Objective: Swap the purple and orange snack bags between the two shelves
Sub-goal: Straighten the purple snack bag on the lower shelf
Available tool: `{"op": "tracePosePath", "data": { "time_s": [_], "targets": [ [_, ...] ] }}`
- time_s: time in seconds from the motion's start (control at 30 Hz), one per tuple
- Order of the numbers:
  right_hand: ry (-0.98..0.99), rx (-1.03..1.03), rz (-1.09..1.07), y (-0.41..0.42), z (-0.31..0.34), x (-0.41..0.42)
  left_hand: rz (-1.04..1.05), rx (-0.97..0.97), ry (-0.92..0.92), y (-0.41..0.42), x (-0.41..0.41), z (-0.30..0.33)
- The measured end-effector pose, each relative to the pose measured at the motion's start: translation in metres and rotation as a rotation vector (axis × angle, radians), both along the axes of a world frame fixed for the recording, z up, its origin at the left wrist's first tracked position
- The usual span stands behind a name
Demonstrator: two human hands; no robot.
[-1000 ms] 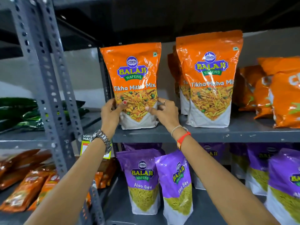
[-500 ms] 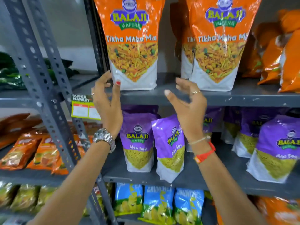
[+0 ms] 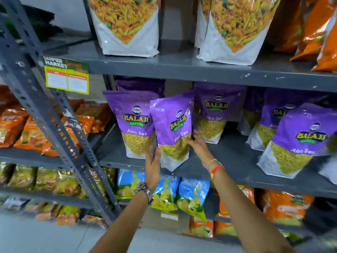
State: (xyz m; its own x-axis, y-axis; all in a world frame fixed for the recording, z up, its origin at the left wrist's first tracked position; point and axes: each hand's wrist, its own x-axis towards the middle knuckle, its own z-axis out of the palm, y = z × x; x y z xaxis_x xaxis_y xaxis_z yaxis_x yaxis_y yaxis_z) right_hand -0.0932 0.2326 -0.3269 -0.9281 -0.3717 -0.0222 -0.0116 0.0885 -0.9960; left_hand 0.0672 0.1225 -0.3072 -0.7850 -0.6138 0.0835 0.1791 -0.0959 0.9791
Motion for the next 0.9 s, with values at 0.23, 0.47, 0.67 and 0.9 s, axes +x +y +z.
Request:
{"op": "tracePosePath", "data": {
  "time_s": [0.23, 0.47, 0.67, 0.9],
  "targets": [
    [-0.111, 0.112, 0.177, -0.001, 0.000, -0.003, -0.064, 0.143, -0.139, 0.007, -0.025, -0.011],
    [0.024, 0.033, 0.053, 0.016, -0.005, 0.000, -0.050, 0.023, -0.170, 0.008, -0.034, -0.020],
    [0.100, -0.062, -0.226, 0.052, 0.021, 0.015, -0.141, -0.105, -0.186, 0.023, -0.070, -0.002],
    [0.090, -0.034, -0.431, 0.095, 0.020, 0.011, -0.362, -0.095, -0.205, 0.054, -0.114, 0.004]
  ]
}}
